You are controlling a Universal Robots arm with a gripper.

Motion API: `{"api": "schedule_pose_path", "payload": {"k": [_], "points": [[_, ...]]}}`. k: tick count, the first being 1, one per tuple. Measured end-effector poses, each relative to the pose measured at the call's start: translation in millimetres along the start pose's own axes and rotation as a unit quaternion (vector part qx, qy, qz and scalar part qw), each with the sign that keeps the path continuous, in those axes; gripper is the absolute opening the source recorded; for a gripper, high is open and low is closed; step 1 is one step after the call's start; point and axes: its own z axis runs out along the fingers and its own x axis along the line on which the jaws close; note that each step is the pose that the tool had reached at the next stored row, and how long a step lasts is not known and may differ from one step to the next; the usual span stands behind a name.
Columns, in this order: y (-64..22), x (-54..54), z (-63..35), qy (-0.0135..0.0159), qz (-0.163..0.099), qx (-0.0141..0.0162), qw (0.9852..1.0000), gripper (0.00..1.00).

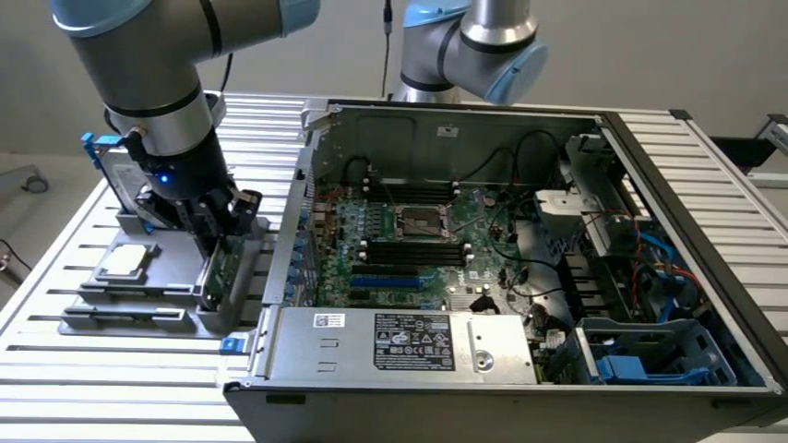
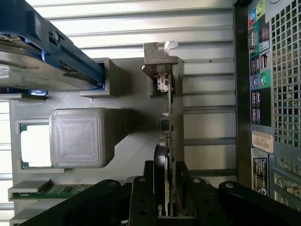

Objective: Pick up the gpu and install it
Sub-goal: 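Pick up the gpu and move the gpu toward the slot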

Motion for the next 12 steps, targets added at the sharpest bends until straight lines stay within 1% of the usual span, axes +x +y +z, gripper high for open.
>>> {"api": "schedule_pose_path", "payload": {"k": [11, 12], "points": [[0.0, 0.0, 1.1, -0.0014, 0.000, 0.0006, 1.0000, 0.33], [0.1, 0.0, 1.2, -0.0014, 0.000, 0.0005, 1.0000, 0.31]]}}
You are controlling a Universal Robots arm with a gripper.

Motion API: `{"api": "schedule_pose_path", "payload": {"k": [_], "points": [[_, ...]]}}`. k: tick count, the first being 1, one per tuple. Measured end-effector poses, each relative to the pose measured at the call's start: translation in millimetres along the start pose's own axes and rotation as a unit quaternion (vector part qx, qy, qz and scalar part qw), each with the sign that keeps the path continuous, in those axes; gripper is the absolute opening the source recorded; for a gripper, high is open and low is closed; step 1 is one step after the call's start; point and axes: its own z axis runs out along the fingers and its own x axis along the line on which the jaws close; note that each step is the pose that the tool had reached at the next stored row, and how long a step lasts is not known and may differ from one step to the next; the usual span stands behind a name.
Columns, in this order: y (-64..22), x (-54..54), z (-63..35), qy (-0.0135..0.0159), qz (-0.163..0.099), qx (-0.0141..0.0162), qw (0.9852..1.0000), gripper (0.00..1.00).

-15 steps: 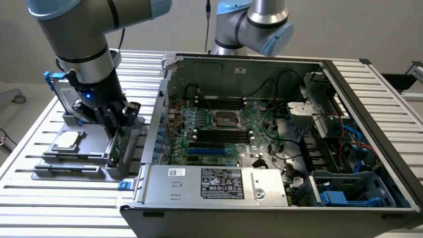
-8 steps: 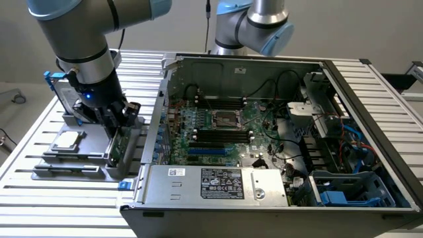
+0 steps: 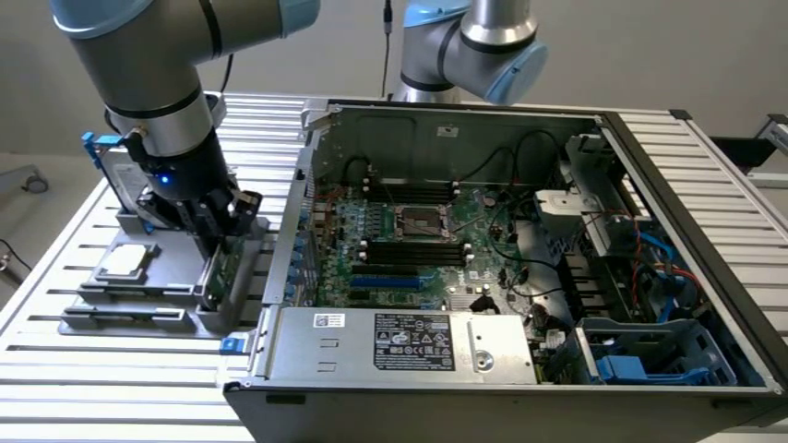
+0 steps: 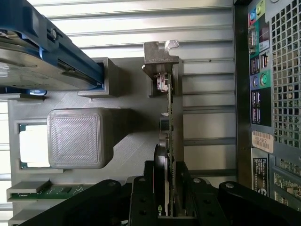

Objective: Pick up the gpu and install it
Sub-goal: 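Pick up the gpu and move the gpu toward the slot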

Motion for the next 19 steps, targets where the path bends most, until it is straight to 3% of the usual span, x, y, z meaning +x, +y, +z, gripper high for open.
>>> {"api": "schedule_pose_path", "payload": {"k": [2, 13, 19], "points": [[0.0, 0.0, 0.0, 0.0000, 0.000, 0.0001, 1.0000, 0.26], [0.1, 0.0, -0.9, -0.0003, 0.000, -0.0003, 1.0000, 0.26], [1.5, 0.8, -24.6, 0.0000, 0.000, -0.0003, 1.0000, 0.26]]}}
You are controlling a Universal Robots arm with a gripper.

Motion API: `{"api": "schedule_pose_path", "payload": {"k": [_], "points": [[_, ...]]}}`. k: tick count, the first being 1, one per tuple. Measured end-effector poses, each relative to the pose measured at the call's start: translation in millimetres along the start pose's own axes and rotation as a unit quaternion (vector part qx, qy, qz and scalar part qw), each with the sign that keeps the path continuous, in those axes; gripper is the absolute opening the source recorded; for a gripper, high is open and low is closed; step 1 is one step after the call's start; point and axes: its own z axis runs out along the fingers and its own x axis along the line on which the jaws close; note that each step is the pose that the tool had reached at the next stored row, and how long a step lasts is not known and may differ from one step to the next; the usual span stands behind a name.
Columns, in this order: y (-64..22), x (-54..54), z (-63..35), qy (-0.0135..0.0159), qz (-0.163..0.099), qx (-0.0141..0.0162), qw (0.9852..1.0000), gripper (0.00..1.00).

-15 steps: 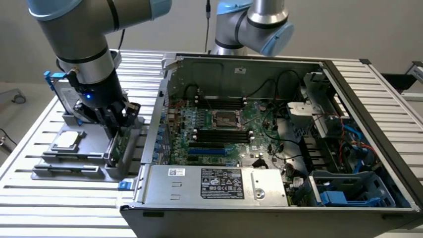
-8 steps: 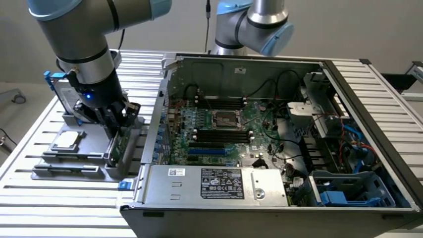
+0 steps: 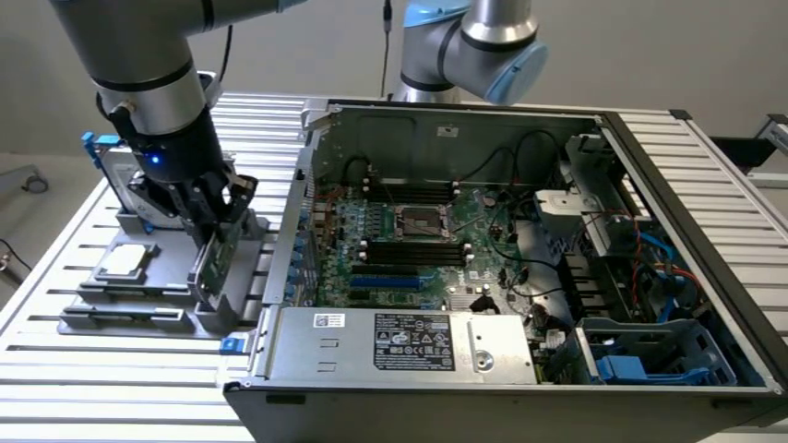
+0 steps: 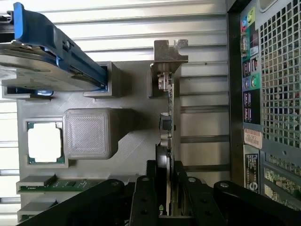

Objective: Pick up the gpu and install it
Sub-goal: 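Pick up the gpu and move the gpu toward the slot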

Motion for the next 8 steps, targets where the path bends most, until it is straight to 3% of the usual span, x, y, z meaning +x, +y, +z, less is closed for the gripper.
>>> {"api": "schedule_pose_path", "payload": {"k": [8], "points": [[2.2, 1.0, -36.2, 0.0000, 0.000, 0.0000, 1.0000, 0.26]]}}
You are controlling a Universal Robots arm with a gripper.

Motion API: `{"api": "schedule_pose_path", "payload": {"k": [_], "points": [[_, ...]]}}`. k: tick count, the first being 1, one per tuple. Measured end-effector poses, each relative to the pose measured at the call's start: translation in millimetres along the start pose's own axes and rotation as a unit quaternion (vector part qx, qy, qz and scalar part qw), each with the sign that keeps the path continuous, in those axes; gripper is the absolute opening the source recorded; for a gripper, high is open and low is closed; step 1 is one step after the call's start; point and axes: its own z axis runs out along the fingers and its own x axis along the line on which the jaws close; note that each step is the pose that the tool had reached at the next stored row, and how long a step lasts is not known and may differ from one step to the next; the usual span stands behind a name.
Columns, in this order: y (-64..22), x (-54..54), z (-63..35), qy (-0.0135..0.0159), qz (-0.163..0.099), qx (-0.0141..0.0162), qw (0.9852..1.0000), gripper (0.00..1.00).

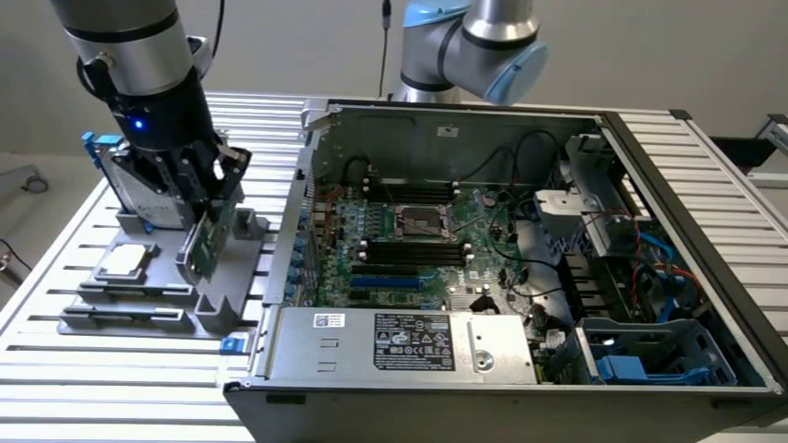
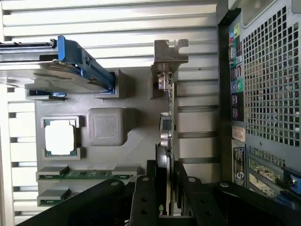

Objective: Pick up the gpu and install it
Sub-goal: 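Pick up the gpu and move the gpu toward the slot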

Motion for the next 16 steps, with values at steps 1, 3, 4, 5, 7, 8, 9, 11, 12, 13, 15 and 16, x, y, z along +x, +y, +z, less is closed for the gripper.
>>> {"api": "schedule_pose_path", "payload": {"k": [1, 3, 4, 5, 7, 8, 9, 11, 12, 13, 15, 16], "points": [[0.3, 0.1, -4.8, 0.0000, 0.000, 0.0000, 1.0000, 0.26], [0.8, 0.3, -13.7, 0.0000, 0.000, 0.0000, 1.0000, 0.26], [1.1, 0.1, -18.3, 0.0000, 0.000, 0.0000, 1.0000, 0.26], [1.4, -0.4, -22.8, 0.0000, 0.000, 0.0000, 1.0000, 0.26], [2.1, -1.8, -31.9, 0.0000, 0.000, 0.0000, 1.0000, 0.26], [2.4, -3.0, -36.4, 0.0000, 0.000, 0.0000, 1.0000, 0.26], [2.8, -4.6, -40.9, 0.0000, 0.000, 0.0000, 1.0000, 0.26], [3.6, -9.3, -50.1, 0.0000, 0.000, 0.0000, 1.0000, 0.26], [3.9, -12.2, -54.6, 0.0000, 0.000, -0.0001, 1.0000, 0.26], [4.2, -15.8, -59.6, 0.0000, -0.001, -0.0005, 1.0000, 0.26], [4.7, -23.0, -68.8, 0.0001, -0.001, -0.0015, 1.0000, 0.26], [4.9, -26.9, -73.4, 0.0002, -0.001, -0.0022, 1.0000, 0.26]]}}
